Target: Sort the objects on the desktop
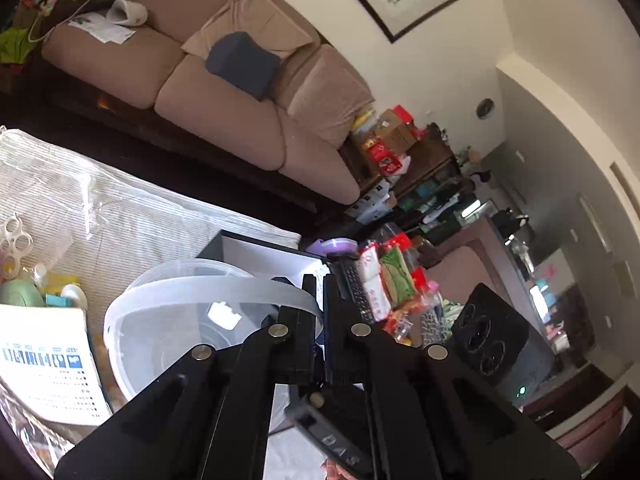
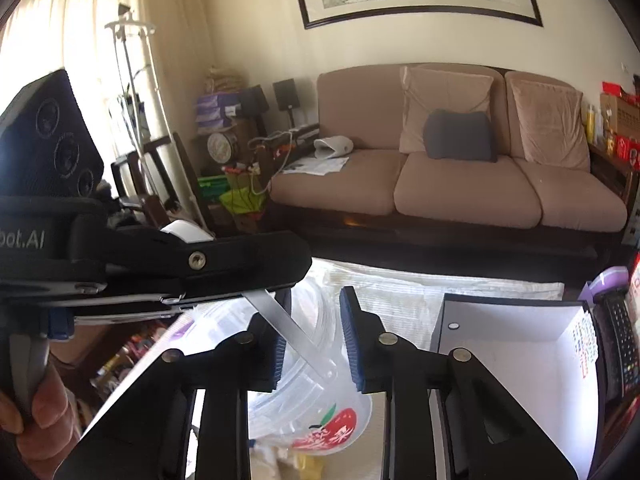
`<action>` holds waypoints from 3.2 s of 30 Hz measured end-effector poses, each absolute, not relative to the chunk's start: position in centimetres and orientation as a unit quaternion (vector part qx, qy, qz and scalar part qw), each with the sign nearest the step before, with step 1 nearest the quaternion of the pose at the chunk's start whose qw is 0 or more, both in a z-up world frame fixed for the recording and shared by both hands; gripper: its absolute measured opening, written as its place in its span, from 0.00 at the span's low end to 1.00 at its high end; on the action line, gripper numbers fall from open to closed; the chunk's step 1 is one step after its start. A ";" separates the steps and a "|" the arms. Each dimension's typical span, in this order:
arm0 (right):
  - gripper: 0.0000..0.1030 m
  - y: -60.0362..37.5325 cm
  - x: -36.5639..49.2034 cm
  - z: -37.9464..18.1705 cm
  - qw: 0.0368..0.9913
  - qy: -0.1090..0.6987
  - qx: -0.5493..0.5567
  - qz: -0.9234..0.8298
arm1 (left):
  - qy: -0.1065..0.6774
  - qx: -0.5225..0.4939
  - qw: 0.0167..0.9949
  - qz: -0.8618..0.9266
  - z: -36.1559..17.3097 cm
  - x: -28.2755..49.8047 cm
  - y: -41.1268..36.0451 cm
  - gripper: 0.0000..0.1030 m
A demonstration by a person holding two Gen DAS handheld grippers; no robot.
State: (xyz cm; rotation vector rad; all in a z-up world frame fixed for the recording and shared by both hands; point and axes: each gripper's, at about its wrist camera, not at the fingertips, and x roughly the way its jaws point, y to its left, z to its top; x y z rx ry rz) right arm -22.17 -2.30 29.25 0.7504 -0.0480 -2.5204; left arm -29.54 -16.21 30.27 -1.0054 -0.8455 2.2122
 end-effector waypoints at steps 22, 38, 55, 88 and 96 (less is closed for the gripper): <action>0.16 17.4 -17.8 33.2 0.160 -0.087 0.249 -0.951 | -0.257 -0.399 0.303 0.826 29.8 -23.5 -3.1 0.48; 0.16 18.3 -25.8 24.1 0.163 -0.087 0.322 -0.929 | -0.117 -0.449 0.204 0.862 23.1 -32.9 2.8 0.09; 0.16 20.9 -35.8 17.5 0.123 -0.005 0.386 -0.914 | -0.072 -0.497 0.183 0.845 15.2 -43.4 8.8 0.09; 0.56 25.7 -36.8 18.5 0.095 0.003 0.390 -0.916 | -0.184 -0.517 0.219 0.807 12.9 -43.7 8.7 0.58; 0.59 25.6 -34.9 16.5 0.111 0.035 0.429 -0.896 | -0.218 -0.549 0.234 0.772 10.0 -42.6 10.0 0.58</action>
